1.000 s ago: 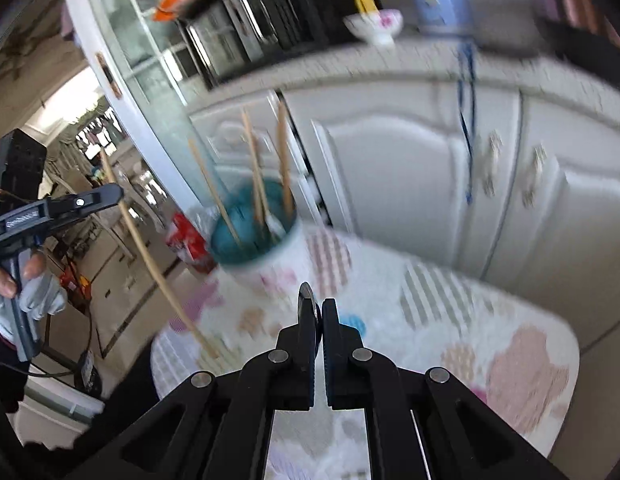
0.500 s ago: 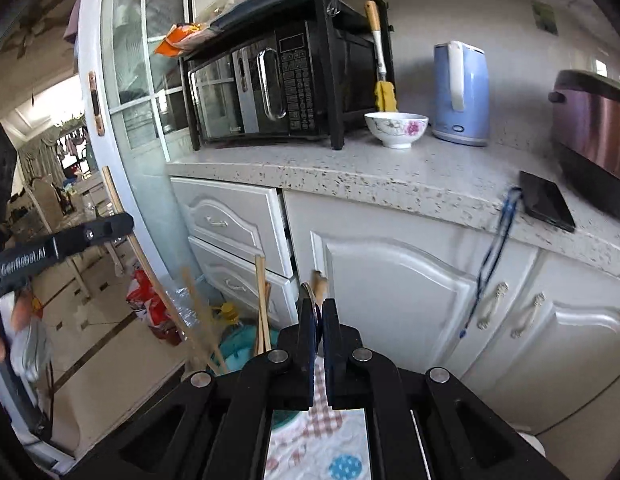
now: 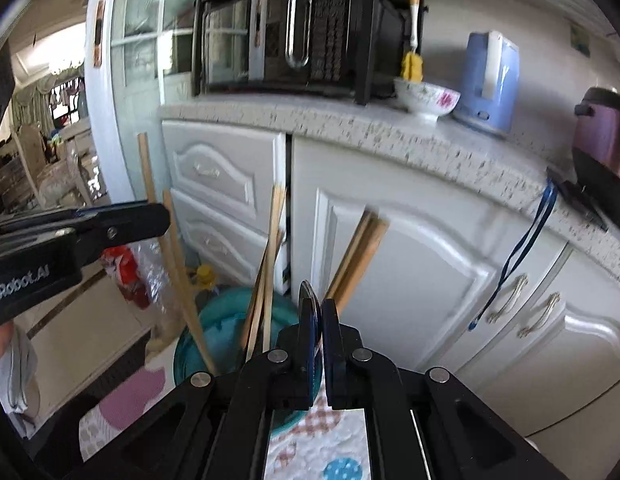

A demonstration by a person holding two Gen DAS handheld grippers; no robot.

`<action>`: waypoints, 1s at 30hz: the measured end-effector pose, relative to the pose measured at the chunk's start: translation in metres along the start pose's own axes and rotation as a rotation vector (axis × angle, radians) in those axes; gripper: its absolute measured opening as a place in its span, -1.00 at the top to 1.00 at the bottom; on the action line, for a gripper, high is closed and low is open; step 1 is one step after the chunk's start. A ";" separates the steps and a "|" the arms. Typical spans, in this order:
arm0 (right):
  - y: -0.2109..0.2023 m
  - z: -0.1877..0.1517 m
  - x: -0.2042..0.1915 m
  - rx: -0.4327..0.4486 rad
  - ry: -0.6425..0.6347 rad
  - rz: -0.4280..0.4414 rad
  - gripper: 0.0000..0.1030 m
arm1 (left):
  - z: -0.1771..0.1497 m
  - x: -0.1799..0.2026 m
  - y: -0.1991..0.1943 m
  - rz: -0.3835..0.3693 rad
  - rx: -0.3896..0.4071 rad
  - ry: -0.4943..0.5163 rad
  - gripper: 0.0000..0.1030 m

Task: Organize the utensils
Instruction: 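Lower the chopstick into the holder with the left tool while the right lowers the spoon in, then withdraw both open tools back from the holder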

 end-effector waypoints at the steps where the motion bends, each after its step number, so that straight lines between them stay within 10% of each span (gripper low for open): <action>1: 0.002 -0.004 0.001 -0.017 0.007 0.011 0.94 | -0.003 0.001 0.003 -0.001 -0.012 -0.001 0.91; 19: -0.010 -0.028 0.013 -0.098 0.122 0.129 0.60 | -0.020 0.015 0.008 0.018 -0.063 0.013 0.90; 30: -0.039 -0.029 0.025 -0.064 0.222 0.128 0.42 | -0.020 0.014 -0.019 0.048 -0.005 -0.002 0.35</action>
Point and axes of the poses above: each gripper's, at about its wrist camera, not at the fingertips, and y roughly the way its jaws point, x to its right, z to its top, the point moved 2 cm from there along y, roughly the way its jaws point, and after that the axes turned 4 degrees about y, right-handed, at the moved point
